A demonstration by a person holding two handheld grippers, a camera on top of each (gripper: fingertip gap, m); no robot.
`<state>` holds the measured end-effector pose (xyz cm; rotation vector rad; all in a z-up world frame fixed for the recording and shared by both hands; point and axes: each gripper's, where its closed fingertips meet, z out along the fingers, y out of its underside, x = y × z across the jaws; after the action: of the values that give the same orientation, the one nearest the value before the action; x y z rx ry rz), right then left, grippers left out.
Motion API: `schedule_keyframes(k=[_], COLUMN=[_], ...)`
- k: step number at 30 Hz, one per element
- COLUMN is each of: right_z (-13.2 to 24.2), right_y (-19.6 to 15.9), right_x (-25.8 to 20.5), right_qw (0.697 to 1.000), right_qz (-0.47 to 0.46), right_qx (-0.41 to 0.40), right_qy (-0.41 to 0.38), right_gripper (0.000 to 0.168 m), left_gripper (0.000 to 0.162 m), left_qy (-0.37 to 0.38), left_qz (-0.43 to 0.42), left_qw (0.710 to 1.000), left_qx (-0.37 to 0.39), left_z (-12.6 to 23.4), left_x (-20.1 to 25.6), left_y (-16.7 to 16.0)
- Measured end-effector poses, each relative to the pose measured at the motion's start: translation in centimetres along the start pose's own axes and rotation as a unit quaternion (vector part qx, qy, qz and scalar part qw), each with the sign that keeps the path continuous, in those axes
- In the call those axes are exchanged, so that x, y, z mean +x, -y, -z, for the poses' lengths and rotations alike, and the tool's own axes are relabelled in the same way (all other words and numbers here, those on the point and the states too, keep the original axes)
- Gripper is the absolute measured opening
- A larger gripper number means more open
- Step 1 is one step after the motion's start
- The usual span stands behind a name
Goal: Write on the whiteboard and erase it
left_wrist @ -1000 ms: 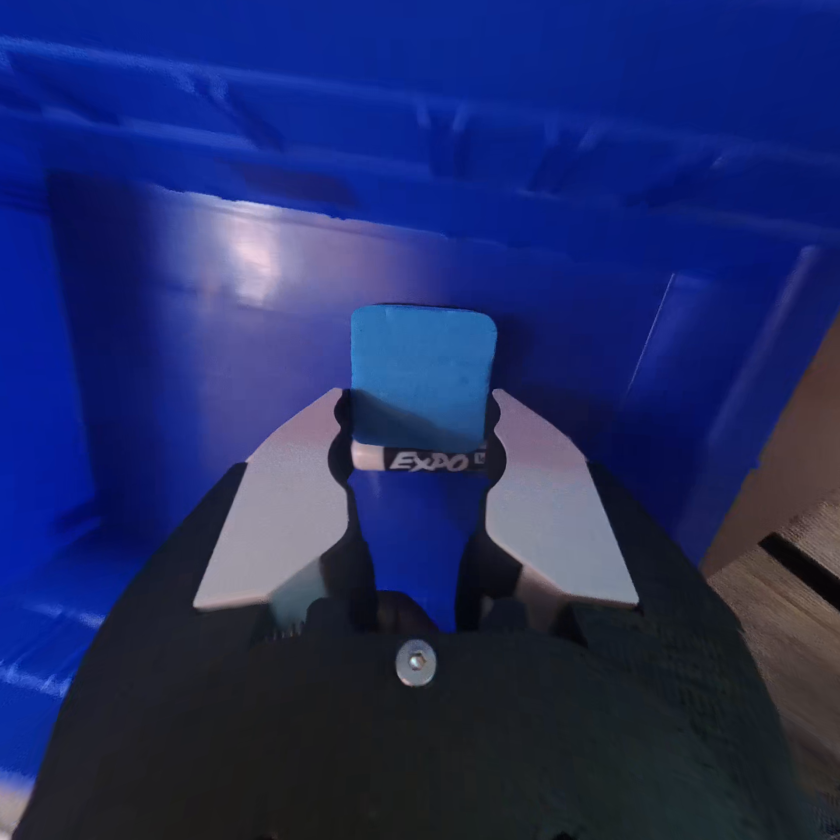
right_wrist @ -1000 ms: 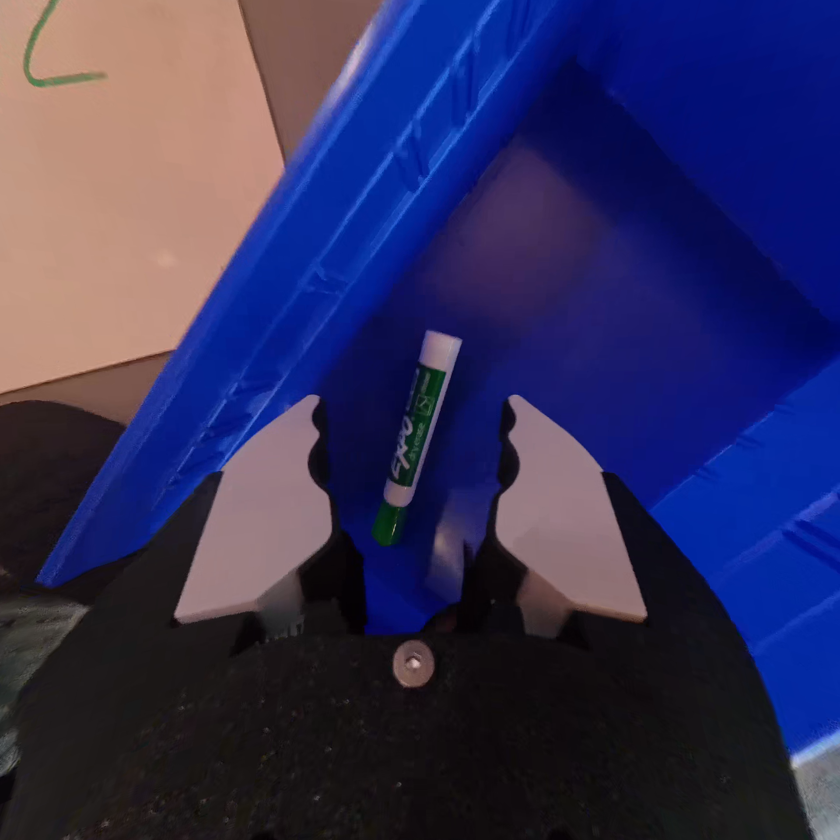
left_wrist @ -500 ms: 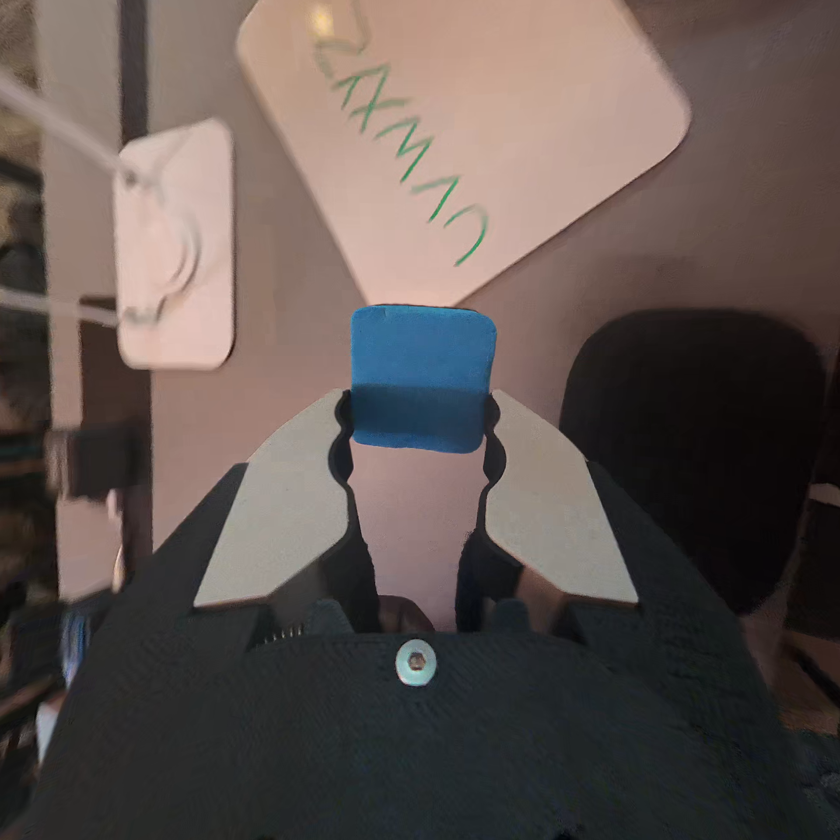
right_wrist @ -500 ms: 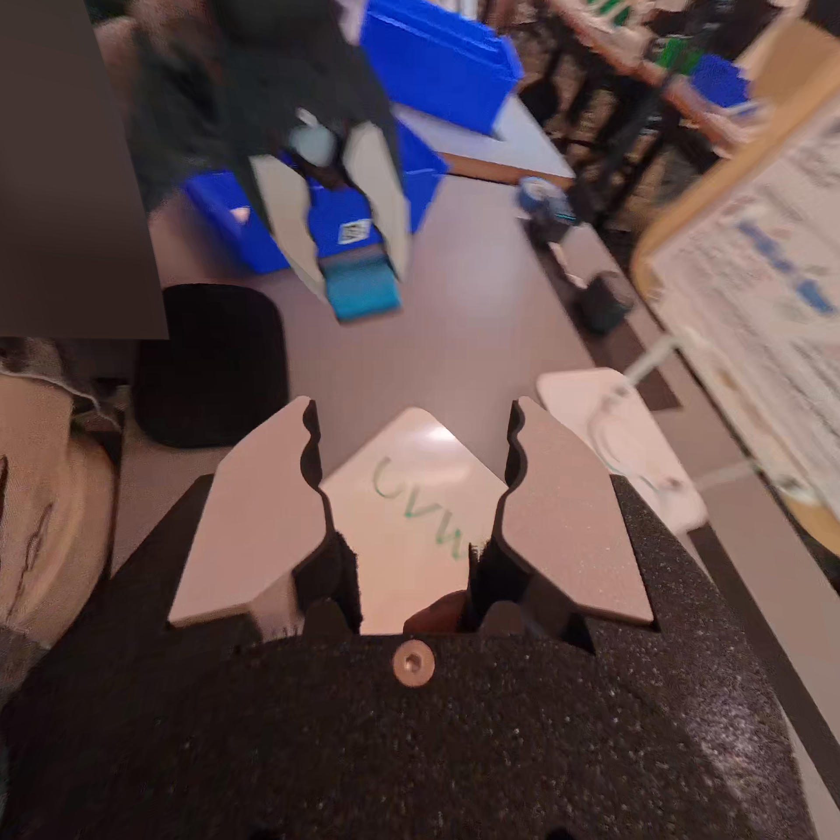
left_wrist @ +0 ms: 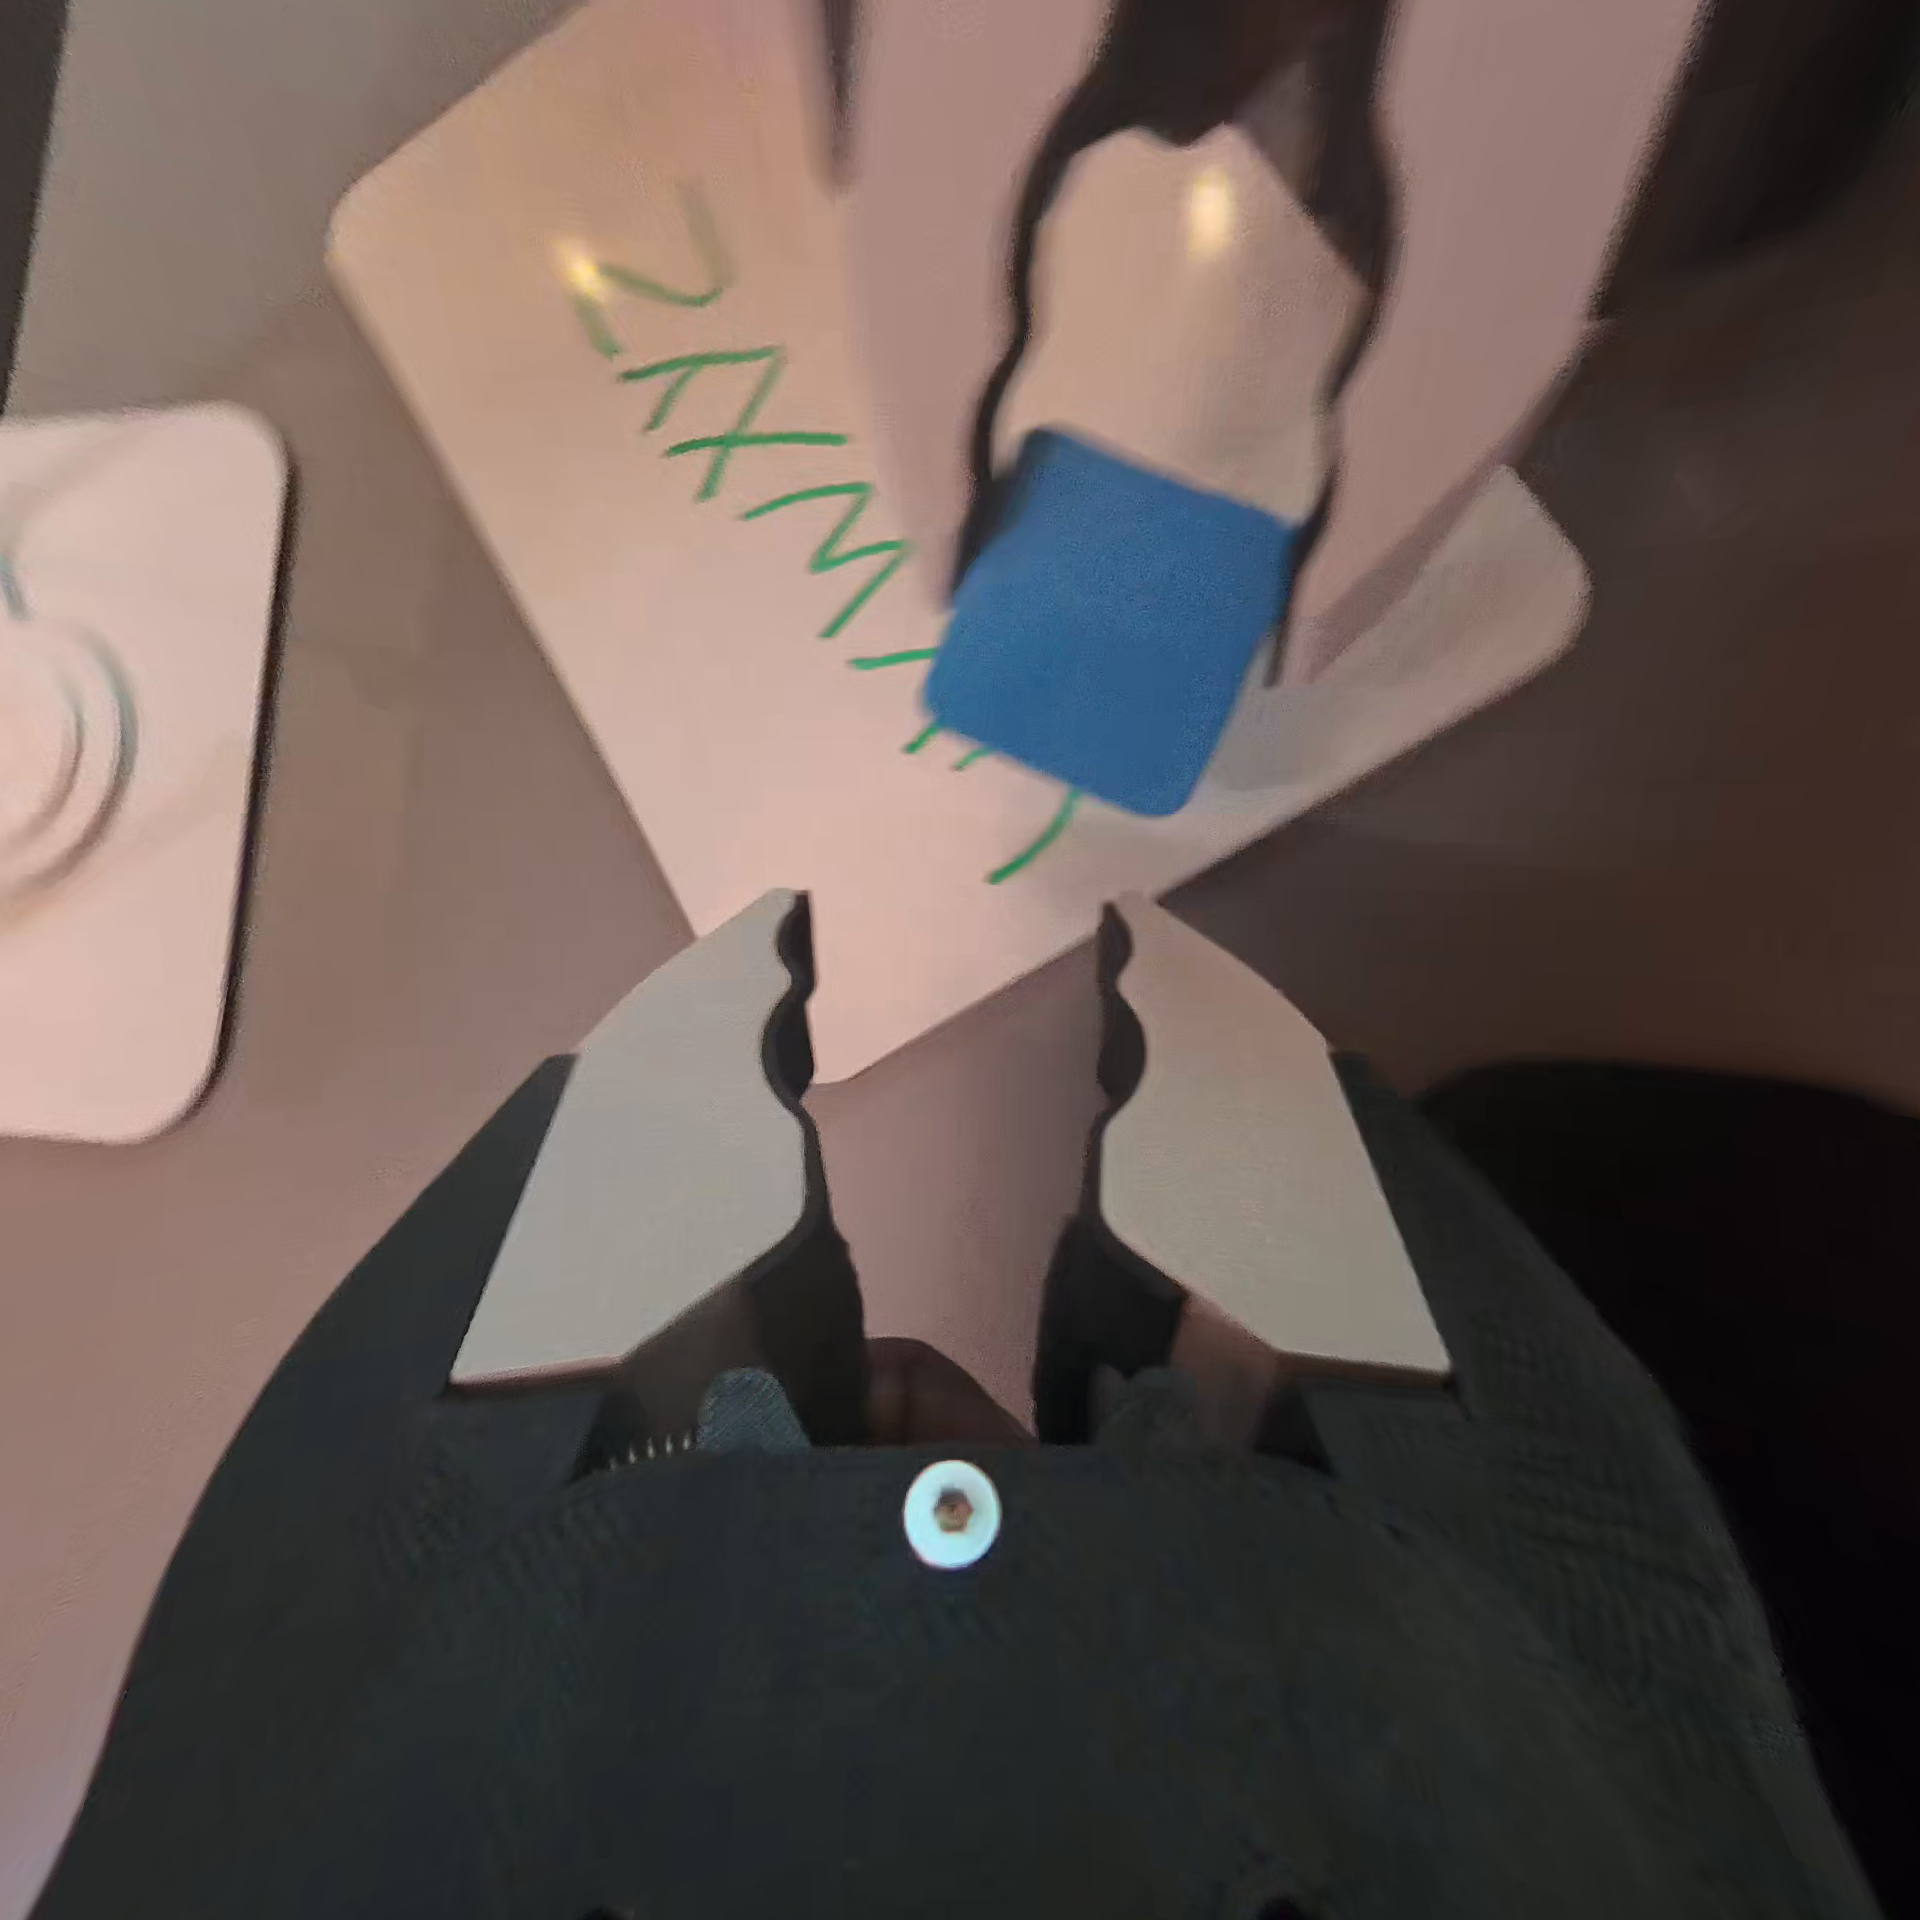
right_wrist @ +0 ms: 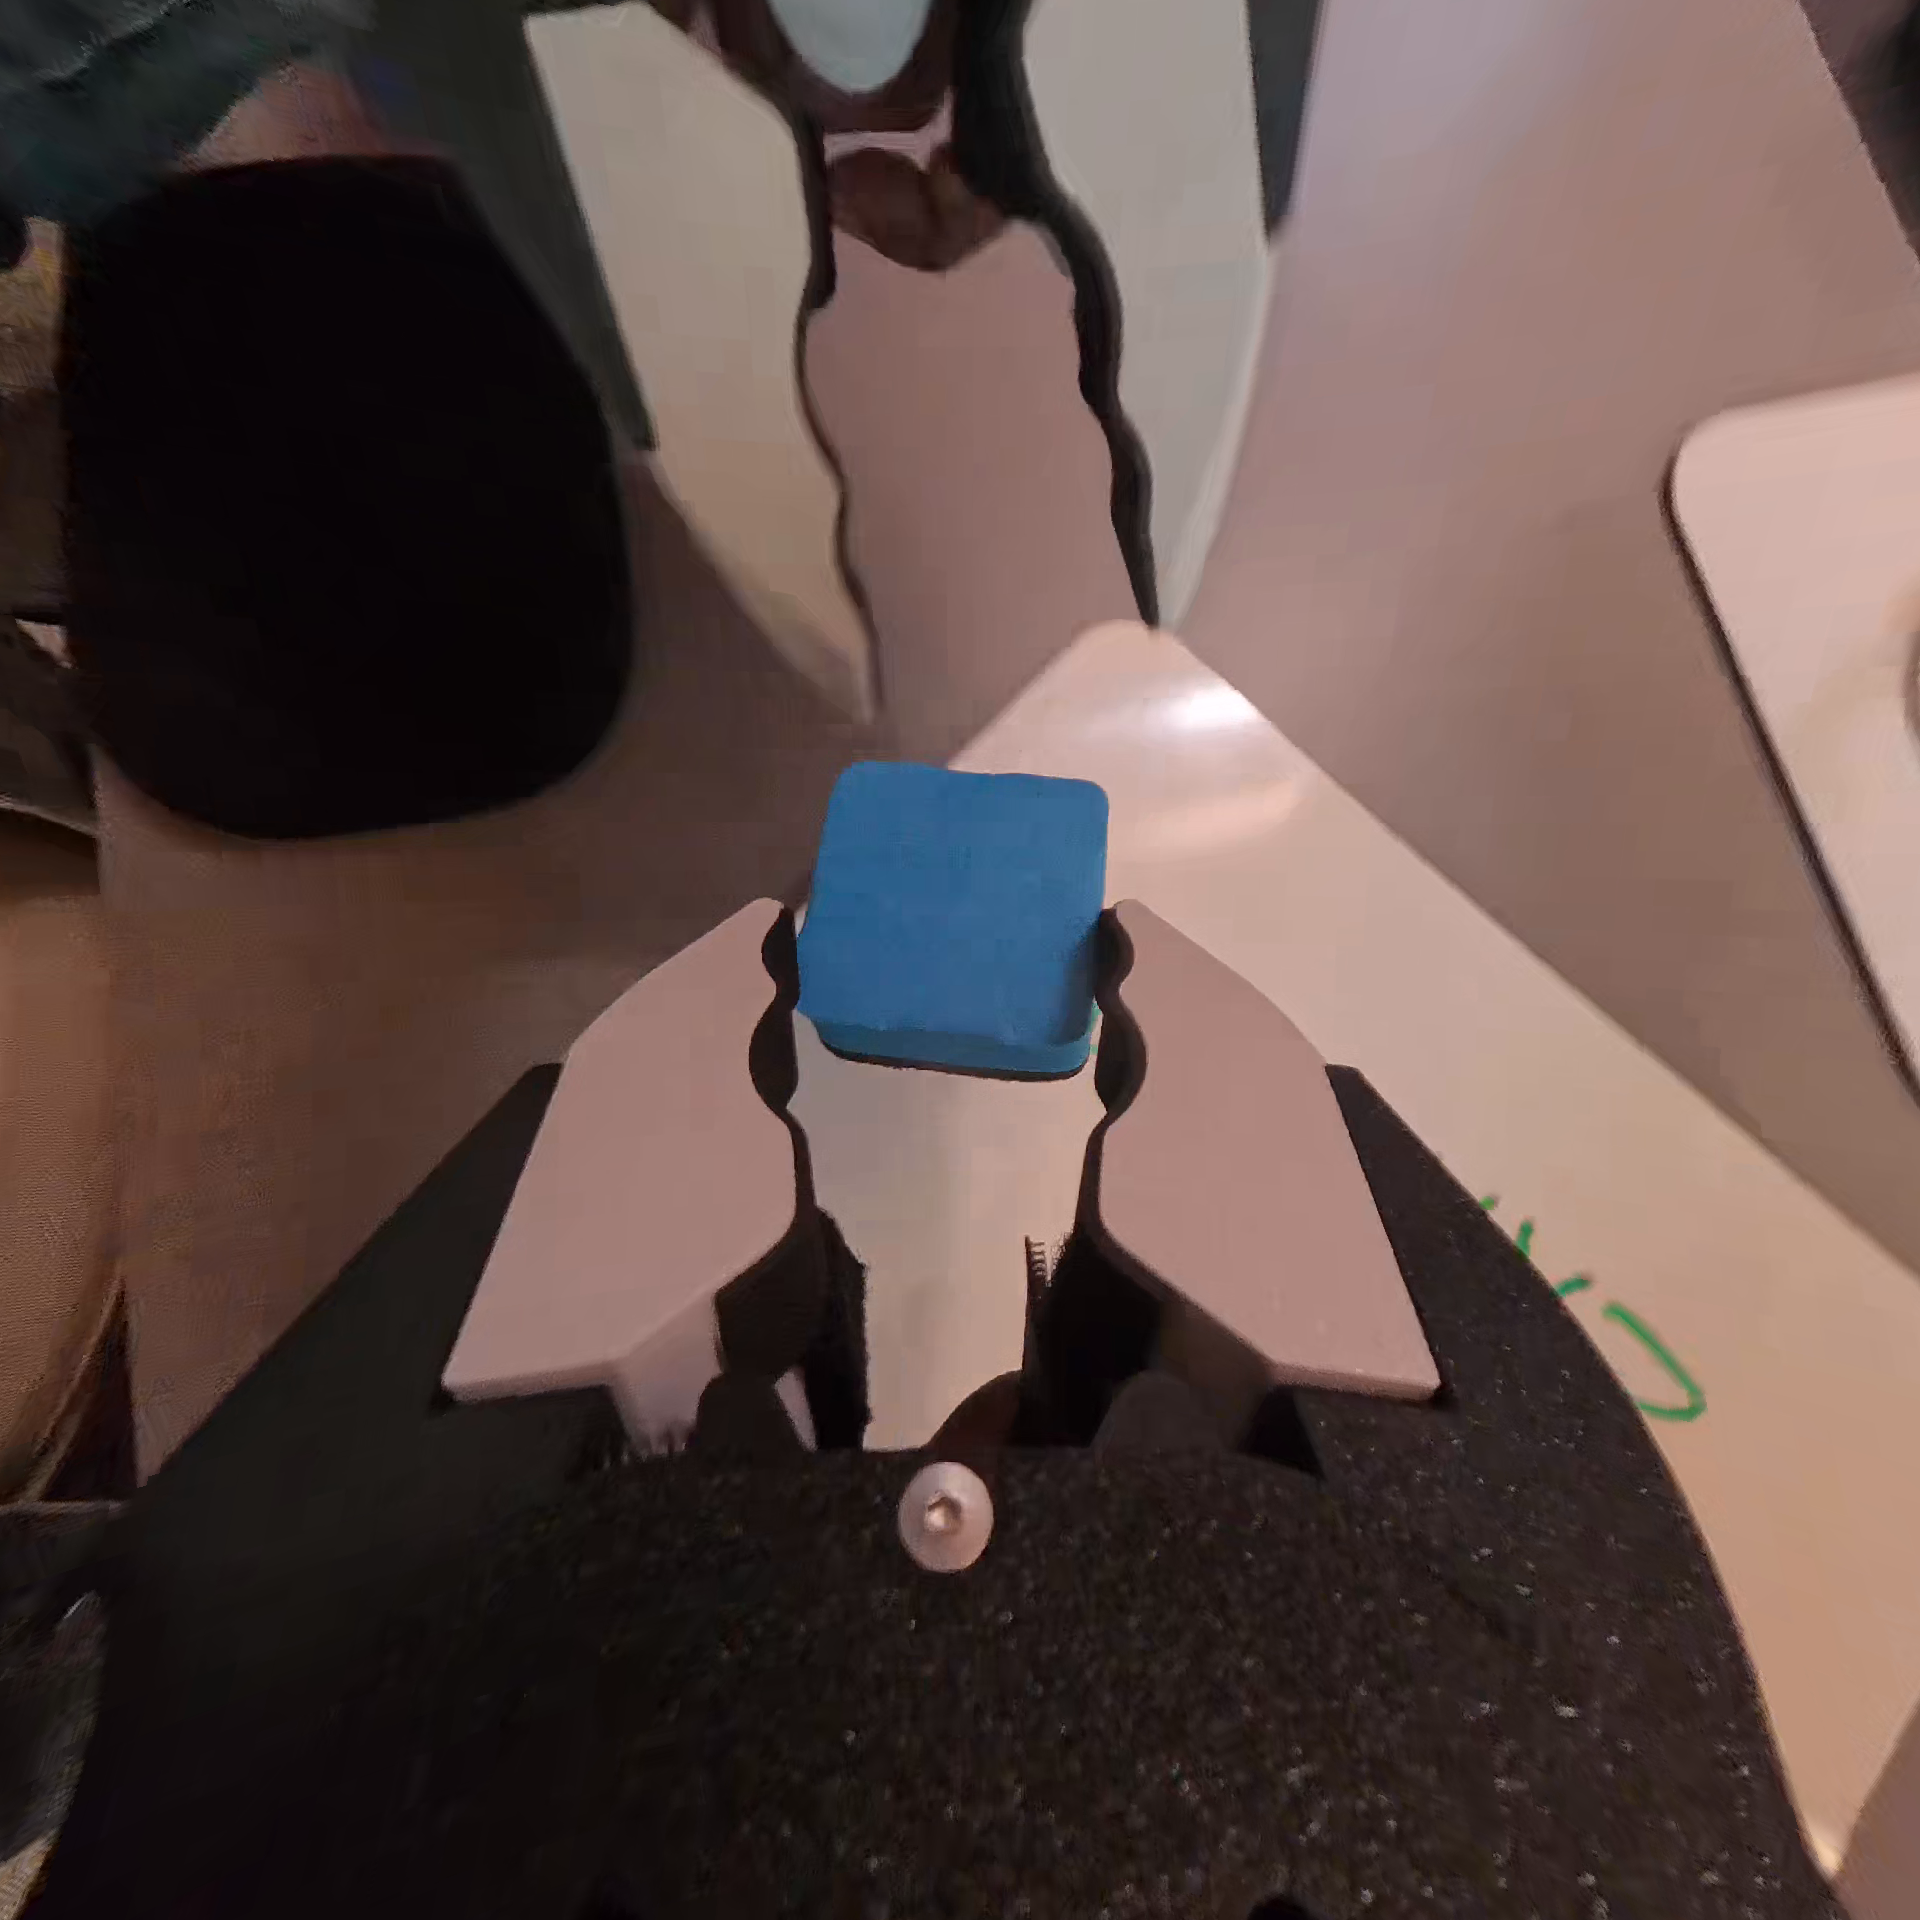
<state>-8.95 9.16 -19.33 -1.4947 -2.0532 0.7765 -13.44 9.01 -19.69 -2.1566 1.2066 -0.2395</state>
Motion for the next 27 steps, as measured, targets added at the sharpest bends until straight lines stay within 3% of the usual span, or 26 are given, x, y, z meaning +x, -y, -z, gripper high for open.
schedule_keyframes(k=[4,5,7,13,17,20,24,27], right_z=[-0.8,-1.0,-0.9,-1.6,-1.9,-1.2,0.0,-0.2], right_y=[-3.2,-3.6,-3.3,-4.2,-5.5,-4.2,-3.2,-2.8], right_x=[1.1,1.1,1.1,2.6,2.3,1.7,0.8,-1.8], right_qw=[0.999,0.999,0.998,0.994,0.992,0.996,0.998,0.994], right_qz=[-0.033,-0.045,-0.060,-0.075,-0.062,-0.056,-0.013,0.074], right_qx=[-0.018,-0.026,-0.018,-0.068,-0.105,-0.068,-0.047,-0.046], right_qy=[-0.012,-0.011,-0.005,-0.034,-0.024,-0.020,-0.038,-0.060], right_gripper=[0.059,0.071,0.075,0.068,0.041,0.057,0.023,0.023], left_gripper=[0.013,0.006,0.002,0.001,0.001,0.001,0.001,0.001], left_qy=[0.044,0.045,0.046,0.017,0.017,0.015,0.010,0.011], left_qz=[0.133,0.133,0.124,0.139,0.136,0.138,0.140,0.139], left_qw=[0.990,0.990,0.991,0.990,0.991,0.990,0.990,0.990], left_qx=[0.023,0.007,-0.028,-0.011,-0.005,-0.001,0.004,0.005], left_z=[-3.4,-3.9,-4.4,-4.7,-4.7,-4.7,-4.7,-4.7], left_x=[-2.2,-2.1,-1.9,-1.3,-1.3,-1.3,-1.3,-1.3], left_y=[-1.9,-2.5,-3.4,-3.1,-3.1,-3.1,-3.1,-3.1])
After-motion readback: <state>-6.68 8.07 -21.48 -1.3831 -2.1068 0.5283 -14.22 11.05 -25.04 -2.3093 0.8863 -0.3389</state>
